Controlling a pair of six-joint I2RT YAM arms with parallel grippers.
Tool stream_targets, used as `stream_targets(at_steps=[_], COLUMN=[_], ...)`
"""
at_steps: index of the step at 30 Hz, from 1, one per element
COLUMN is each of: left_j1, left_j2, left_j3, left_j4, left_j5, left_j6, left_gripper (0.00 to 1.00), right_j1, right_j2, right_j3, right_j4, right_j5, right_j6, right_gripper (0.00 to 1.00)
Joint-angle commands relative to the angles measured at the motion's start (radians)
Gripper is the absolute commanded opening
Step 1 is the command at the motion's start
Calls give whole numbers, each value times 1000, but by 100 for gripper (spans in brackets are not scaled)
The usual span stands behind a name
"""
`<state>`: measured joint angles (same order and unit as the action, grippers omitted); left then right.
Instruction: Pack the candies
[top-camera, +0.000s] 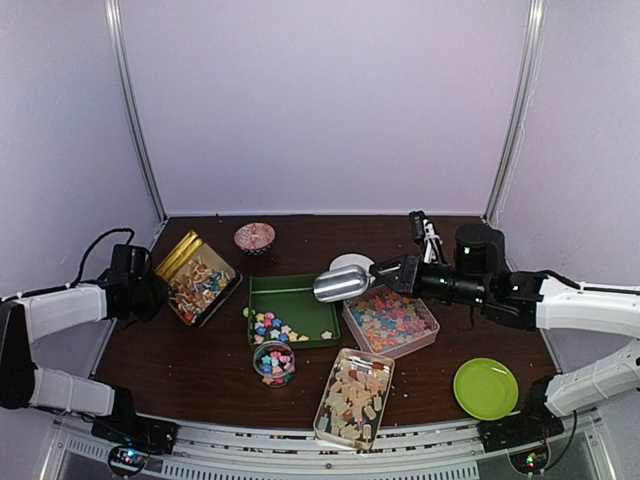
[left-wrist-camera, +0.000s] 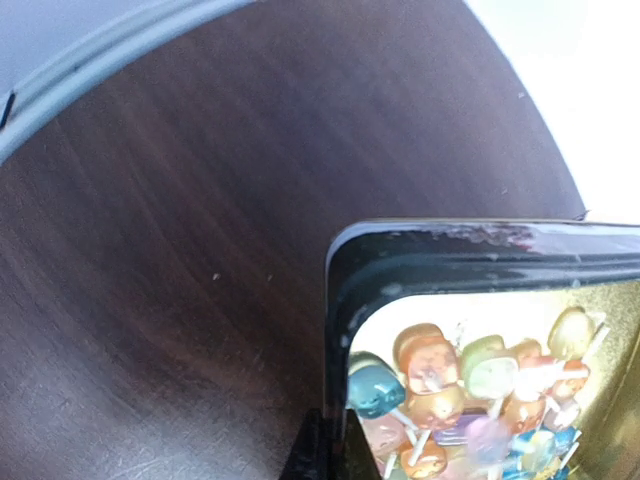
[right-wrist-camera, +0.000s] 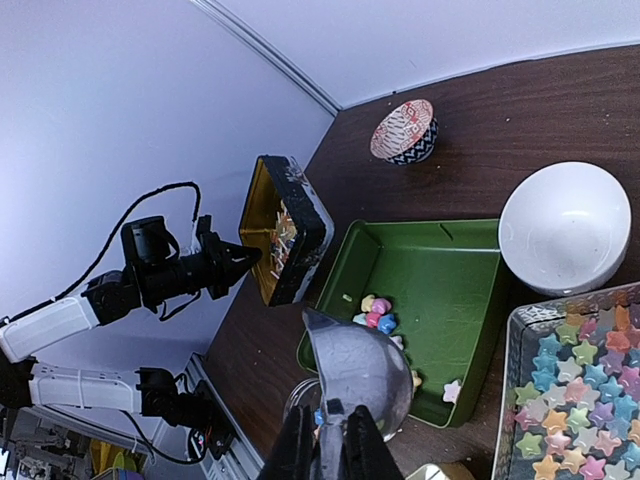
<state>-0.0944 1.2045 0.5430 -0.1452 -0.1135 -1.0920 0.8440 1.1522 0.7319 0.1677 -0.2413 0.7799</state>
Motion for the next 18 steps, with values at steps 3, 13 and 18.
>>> stream_targets(at_steps=[3, 13, 18], left_j1=[9, 8, 6], left_j2=[-65, -165, -224], left_j3=[40, -9, -15], left_j4=[106, -119, -235], left_j5=[-30, -73, -113], left_j6=[46, 39, 50], left_gripper=[0, 0, 0], right_j1=[43, 150, 184], right_j2=[85, 450, 697], right_j3=[134, 630, 920], right_j4=[3, -196, -297], right_j5=[-58, -45, -26], right_j6=[-48, -183, -225], right_gripper=[0, 0, 0])
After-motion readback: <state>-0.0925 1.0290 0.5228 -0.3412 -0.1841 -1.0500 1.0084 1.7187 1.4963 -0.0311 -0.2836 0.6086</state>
